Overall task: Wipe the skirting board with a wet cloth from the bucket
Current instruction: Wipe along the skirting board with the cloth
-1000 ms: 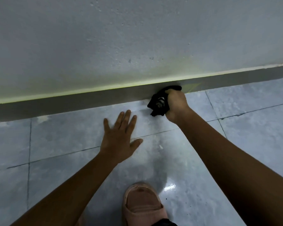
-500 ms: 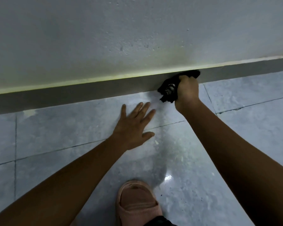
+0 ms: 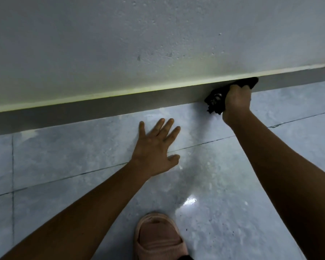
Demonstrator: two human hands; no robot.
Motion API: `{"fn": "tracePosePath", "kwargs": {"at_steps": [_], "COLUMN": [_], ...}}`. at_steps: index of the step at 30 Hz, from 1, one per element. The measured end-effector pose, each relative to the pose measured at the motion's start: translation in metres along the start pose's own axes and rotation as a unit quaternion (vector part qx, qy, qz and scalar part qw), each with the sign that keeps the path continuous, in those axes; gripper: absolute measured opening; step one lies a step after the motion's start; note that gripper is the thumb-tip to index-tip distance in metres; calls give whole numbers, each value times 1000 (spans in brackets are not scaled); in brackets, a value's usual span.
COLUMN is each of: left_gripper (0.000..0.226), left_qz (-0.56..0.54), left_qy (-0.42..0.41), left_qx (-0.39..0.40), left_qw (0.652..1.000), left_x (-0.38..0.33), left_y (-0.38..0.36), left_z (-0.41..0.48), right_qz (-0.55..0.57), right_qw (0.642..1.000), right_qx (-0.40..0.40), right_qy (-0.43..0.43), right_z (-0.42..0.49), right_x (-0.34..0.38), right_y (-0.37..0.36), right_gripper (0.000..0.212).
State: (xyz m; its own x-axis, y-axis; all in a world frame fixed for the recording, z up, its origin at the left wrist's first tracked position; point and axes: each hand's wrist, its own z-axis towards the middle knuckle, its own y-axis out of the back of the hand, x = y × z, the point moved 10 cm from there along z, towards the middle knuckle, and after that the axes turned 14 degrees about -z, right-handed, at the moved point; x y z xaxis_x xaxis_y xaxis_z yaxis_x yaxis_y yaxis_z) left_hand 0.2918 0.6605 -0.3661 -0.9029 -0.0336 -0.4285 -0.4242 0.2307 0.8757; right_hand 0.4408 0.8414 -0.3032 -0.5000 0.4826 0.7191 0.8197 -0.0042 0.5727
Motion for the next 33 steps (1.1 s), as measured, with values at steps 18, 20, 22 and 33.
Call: {"fn": "tracePosePath", "kwargs": {"at_steps": [18,20,22,33], "left_gripper": [81,81,80,75], "left_qz": [0,-1,0,-28], "left_qy": [13,14,18,91], "left_qx": [4,6,12,-16], "left_qw": [1000,1000,1000,995], "left_x": [1,1,0,39], "left_y": [-3,-2,-1,14], "left_z": [2,2,1,-22], "right_qz": [-123,-104,-103,-376], "right_qw": [992,993,994,919], "right_qx": [13,-28,-30,-93], "right_qy": [21,51,22,77], "right_z": [19,24,27,16], "right_x": [-1,8,6,-12], "right_y": [37,48,46,41], "right_gripper": [15,24,38,43]}}
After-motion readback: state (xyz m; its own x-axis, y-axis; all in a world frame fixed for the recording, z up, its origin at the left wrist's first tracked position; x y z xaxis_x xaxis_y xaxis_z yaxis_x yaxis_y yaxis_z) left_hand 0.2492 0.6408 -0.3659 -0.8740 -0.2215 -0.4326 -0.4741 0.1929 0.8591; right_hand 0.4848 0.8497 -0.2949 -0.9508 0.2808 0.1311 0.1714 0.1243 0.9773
